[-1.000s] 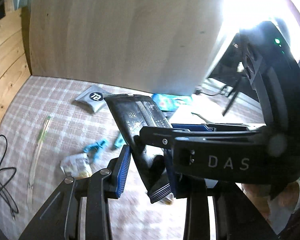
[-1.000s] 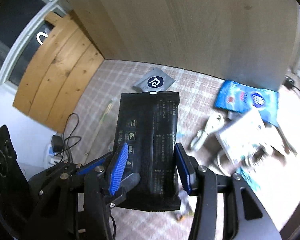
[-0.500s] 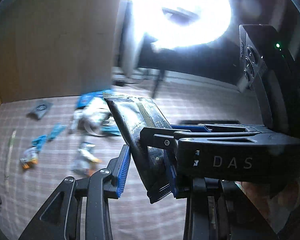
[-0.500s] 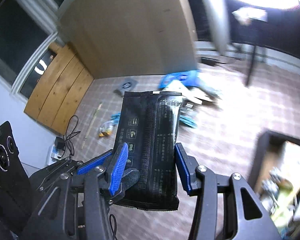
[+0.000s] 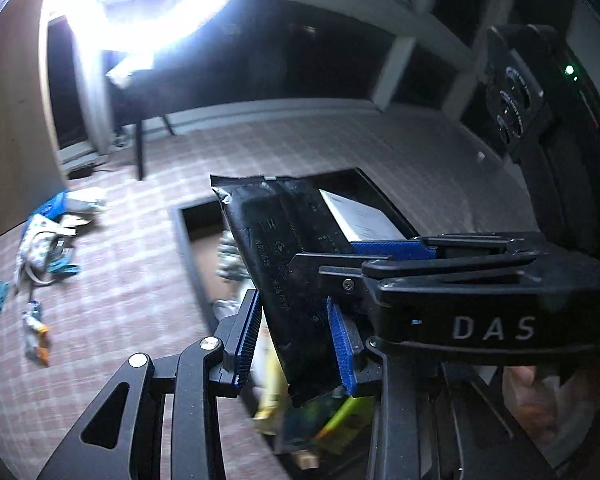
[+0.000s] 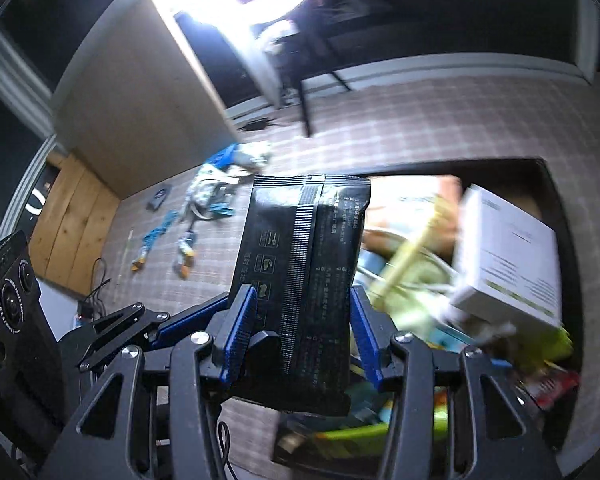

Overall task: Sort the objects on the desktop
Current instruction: 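Carry the black wipes pack over the bin and open the left tool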

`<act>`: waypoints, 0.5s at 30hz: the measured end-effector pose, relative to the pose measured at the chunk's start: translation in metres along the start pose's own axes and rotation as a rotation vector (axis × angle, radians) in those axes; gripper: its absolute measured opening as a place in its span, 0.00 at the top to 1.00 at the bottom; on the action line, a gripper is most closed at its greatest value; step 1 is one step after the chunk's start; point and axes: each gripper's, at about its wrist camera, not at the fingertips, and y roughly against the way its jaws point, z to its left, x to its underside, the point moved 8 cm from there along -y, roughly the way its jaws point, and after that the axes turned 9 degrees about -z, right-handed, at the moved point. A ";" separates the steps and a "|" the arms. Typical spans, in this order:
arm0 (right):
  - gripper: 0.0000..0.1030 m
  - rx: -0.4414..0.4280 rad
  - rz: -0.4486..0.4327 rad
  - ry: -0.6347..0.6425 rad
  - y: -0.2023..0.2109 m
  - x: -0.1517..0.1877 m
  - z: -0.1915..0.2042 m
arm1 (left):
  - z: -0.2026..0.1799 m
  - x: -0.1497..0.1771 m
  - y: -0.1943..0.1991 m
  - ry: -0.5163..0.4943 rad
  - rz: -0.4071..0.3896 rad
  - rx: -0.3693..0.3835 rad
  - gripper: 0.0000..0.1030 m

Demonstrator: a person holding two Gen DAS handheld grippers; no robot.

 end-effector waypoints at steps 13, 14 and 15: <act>0.55 0.065 -0.025 -0.047 0.034 0.018 -0.046 | -0.039 0.011 -0.013 -0.094 0.043 -0.016 0.61; 0.55 0.082 -0.040 -0.043 0.037 0.017 -0.048 | -0.036 0.012 -0.014 -0.094 0.044 -0.033 0.53; 0.54 0.114 -0.062 -0.032 0.041 0.017 -0.051 | -0.032 0.013 -0.014 -0.086 0.047 -0.044 0.52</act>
